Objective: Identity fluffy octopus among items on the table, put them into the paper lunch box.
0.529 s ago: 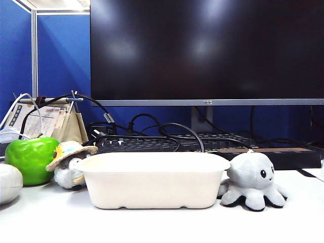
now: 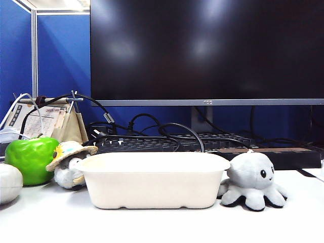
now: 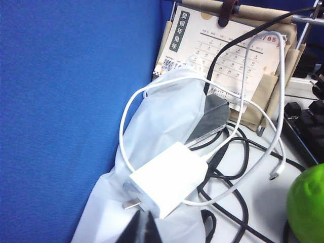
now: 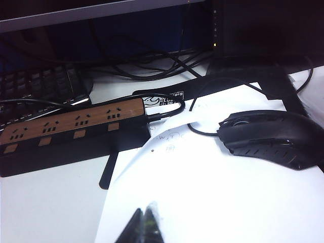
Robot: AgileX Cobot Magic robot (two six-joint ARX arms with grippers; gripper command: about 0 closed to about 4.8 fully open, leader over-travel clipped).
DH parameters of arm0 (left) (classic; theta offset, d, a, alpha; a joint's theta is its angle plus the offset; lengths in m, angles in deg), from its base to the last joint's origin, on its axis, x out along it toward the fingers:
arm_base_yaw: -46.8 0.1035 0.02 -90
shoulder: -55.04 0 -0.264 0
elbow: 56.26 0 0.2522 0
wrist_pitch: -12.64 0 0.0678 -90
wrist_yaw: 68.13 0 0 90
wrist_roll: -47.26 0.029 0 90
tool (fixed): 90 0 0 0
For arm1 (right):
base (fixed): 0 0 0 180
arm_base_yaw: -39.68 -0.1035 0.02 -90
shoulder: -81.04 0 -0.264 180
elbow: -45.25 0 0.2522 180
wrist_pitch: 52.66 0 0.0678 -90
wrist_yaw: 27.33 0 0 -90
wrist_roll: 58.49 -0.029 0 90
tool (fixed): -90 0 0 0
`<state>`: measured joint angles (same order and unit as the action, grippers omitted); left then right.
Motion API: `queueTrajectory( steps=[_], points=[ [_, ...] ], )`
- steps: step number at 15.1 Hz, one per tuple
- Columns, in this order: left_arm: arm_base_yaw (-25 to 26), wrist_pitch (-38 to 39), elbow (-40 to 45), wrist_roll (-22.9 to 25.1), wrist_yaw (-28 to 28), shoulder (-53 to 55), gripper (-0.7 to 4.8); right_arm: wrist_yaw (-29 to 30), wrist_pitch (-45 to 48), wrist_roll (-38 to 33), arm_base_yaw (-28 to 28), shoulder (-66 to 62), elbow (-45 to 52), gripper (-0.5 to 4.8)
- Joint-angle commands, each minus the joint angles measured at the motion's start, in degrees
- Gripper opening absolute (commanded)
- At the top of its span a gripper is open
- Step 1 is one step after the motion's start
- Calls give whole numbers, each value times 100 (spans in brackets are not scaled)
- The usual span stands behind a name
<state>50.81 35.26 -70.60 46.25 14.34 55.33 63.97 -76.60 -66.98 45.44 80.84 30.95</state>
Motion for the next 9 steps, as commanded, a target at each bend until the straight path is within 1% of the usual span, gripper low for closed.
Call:
queueTrajectory(
  steps=[1,2,3,4,5,7,8,9],
  points=[
    [0,17,15,2,22,-13,-5,15,15,-61,-2,13,11,-6],
    [0,-11,13,-120,184,-13,-5,81,17,-214,-2,13,11,-6],
    [0,-94,13,-387,487,-13,-5,313,39,-566,-2,13,11,-6],
    [0,-365,13,-597,1023,-13,-5,721,199,-872,-2,13,11,-6],
    [0,-737,13,-688,1425,-13,-5,953,476,-964,-2,11,11,-6],
    [0,-1762,11,-1036,2173,-13,-5,1447,1364,-1172,-2,13,11,-6],
    [0,-2332,0,-1281,2461,-13,-5,1751,1958,-1381,-2,11,9,-6],
    [0,-2811,0,-1622,2599,-13,-5,2074,2640,-1585,-2,11,-15,-6]
  ],
)
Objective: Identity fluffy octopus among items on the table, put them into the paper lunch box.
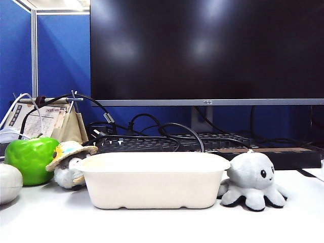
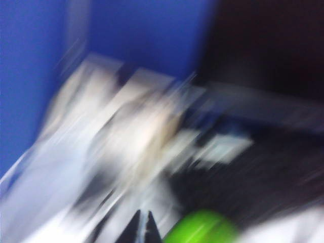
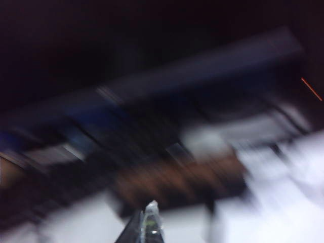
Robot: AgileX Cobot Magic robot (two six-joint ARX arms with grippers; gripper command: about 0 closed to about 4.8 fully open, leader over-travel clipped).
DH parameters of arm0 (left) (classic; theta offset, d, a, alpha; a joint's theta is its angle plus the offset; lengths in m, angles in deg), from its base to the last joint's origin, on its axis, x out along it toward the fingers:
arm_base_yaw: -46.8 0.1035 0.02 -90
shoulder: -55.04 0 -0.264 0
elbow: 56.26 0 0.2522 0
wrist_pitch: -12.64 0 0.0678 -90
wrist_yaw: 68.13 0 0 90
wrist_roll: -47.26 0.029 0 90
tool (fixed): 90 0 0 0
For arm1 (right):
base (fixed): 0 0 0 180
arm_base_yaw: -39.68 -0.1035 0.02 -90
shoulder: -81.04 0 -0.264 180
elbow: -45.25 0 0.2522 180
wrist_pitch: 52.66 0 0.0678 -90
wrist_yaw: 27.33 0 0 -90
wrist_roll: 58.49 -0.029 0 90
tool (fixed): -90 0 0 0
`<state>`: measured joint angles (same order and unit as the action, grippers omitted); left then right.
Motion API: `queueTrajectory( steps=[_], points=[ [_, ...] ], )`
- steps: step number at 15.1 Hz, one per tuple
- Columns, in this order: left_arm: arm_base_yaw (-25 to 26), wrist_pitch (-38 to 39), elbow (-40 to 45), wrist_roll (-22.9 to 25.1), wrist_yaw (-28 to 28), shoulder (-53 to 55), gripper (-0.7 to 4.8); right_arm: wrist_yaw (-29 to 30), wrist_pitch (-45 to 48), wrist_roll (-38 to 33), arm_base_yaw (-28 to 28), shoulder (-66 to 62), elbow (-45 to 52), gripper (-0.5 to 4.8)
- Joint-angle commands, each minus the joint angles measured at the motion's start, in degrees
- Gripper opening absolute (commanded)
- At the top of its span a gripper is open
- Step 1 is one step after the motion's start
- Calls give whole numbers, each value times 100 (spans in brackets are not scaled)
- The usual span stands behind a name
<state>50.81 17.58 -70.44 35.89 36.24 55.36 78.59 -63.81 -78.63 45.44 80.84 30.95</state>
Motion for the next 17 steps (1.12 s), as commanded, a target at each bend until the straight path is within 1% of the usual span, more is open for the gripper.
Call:
queueTrajectory(
  steps=[1,3,4,5,6,7,9,10,12,14,15,17],
  points=[
    [0,-1429,-17,-1010,439,-15,-5,778,1858,-651,-2,11,-57,-6],
    [0,-1930,-28,-1797,463,-15,-1,1095,2594,-1161,-2,11,-264,-5],
    [0,-1906,-70,-2057,501,-15,-1,1283,2658,-1156,-2,11,-420,-2],
    [0,-1703,-177,-2223,527,-15,0,1434,2546,-1156,-2,11,-584,24],
    [0,-1305,-350,-2258,612,-13,6,1589,2280,-1150,-2,11,-741,77],
    [0,-721,-612,-2249,645,-15,27,1641,1818,-1128,-2,9,-933,121],
    [0,302,-1172,-2249,647,-13,27,1727,1071,-1095,-2,9,-1281,123],
    [0,614,-1445,-2238,713,-9,27,1792,774,-1095,-2,-4,-1482,123],
    [0,1147,-1991,-2205,1036,122,27,2017,61,-1088,-2,-181,-2028,123],
    [0,1565,-2463,-2201,1311,439,27,2028,-297,-1082,-2,-483,-2656,123],
    [0,1694,-2671,-2166,1316,664,27,2017,-498,-927,-2,-678,-2973,123],
    [2,1770,-3110,-2133,1510,1370,26,2009,-1082,-802,-2,-1250,-3650,127]
  ],
)
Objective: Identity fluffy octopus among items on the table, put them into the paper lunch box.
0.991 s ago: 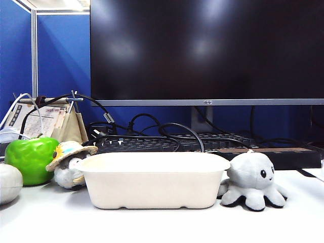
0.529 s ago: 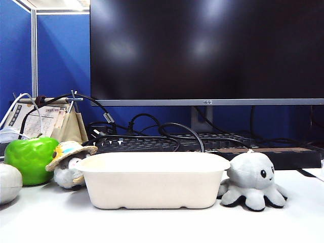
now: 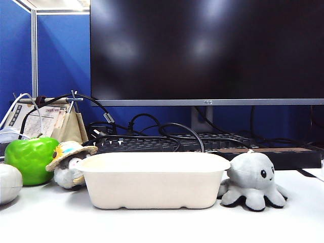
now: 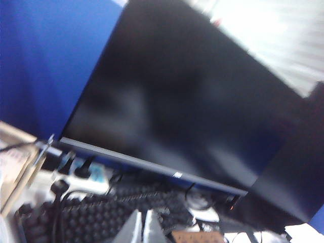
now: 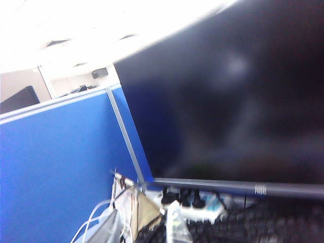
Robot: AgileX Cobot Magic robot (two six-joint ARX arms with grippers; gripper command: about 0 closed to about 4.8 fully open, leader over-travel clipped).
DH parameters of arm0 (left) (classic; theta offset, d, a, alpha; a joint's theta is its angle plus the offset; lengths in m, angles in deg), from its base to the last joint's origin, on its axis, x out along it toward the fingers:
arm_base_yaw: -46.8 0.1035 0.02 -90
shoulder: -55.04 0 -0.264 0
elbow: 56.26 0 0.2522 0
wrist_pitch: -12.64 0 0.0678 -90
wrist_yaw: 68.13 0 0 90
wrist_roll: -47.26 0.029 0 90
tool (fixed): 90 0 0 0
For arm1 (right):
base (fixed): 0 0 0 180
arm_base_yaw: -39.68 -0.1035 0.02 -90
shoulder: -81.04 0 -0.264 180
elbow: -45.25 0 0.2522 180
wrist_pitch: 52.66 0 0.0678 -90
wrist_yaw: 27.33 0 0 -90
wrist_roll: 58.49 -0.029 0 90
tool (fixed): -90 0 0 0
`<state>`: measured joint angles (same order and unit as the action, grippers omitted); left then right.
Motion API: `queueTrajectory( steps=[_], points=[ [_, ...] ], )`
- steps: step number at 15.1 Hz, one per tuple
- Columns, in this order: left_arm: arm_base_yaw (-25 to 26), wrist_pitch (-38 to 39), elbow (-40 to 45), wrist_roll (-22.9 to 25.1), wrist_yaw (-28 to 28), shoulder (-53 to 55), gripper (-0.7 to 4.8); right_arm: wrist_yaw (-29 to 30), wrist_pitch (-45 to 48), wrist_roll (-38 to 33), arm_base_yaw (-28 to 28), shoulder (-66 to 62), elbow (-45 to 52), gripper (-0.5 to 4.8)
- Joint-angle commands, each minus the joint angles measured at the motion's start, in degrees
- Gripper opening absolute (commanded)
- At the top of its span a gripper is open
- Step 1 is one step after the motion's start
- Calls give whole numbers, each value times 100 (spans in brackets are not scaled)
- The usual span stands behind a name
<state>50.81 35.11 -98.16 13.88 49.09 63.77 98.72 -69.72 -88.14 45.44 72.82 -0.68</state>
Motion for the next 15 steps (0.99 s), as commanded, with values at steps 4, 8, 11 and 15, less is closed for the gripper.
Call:
queueTrajectory(
  steps=[4,8,11,15],
  points=[
    [0,374,-1530,822,907,2614,26,-11,-1814,1088,-4,-1698,-1825,149],
    [-37,1720,-2400,1808,1270,4142,26,-310,-3856,1897,-11,-2717,-2409,149],
    [-391,2531,-2400,2566,1097,4492,26,-345,-4911,2420,-70,-3327,-2409,149],
    [-1355,3016,-2396,3040,70,4566,26,-601,-5895,2570,-841,-4256,-2389,149]
  ],
)
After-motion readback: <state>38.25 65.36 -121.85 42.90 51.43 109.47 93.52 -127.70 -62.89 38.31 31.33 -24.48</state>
